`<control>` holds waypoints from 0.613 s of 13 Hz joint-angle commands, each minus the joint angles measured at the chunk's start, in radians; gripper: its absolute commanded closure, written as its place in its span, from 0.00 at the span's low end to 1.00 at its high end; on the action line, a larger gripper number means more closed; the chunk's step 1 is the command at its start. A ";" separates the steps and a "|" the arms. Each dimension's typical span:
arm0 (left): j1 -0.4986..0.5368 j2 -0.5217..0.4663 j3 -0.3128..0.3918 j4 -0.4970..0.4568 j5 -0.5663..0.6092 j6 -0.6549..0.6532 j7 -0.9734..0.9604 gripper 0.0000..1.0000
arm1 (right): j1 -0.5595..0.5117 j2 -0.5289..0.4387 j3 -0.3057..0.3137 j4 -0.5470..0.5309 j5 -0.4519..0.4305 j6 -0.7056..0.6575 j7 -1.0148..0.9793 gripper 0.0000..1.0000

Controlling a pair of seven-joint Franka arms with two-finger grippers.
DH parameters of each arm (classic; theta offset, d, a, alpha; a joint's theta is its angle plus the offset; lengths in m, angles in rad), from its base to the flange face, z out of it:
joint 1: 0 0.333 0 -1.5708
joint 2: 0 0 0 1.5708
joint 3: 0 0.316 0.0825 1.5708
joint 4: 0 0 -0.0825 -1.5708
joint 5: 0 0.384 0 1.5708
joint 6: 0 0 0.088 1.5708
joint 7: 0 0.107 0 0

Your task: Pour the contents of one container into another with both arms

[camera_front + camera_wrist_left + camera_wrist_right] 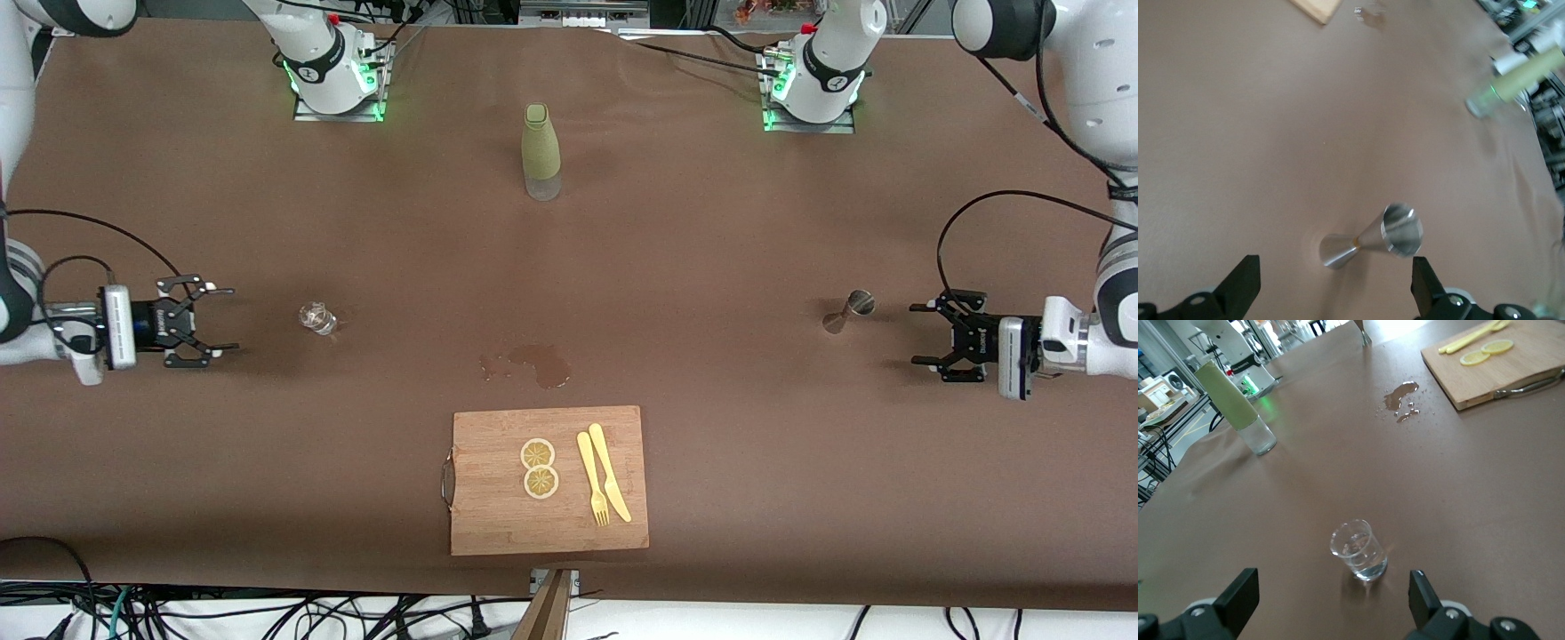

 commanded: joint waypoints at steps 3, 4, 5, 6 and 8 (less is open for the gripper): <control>-0.141 -0.195 0.017 0.006 0.189 0.009 -0.632 0.00 | 0.044 -0.246 0.003 -0.032 -0.167 -0.031 0.374 0.00; -0.168 -0.234 0.016 0.006 0.227 0.009 -0.747 0.00 | 0.068 -0.300 0.002 -0.033 -0.214 -0.019 0.456 0.00; -0.191 -0.274 0.008 0.008 0.279 0.008 -0.858 0.00 | 0.094 -0.355 0.002 -0.035 -0.277 -0.014 0.558 0.00; -0.219 -0.320 0.004 0.008 0.345 0.008 -0.968 0.00 | 0.131 -0.399 0.002 -0.036 -0.325 -0.016 0.658 0.00; -0.242 -0.416 -0.080 0.005 0.465 -0.006 -1.174 0.00 | 0.185 -0.453 -0.001 -0.052 -0.369 -0.014 0.816 0.00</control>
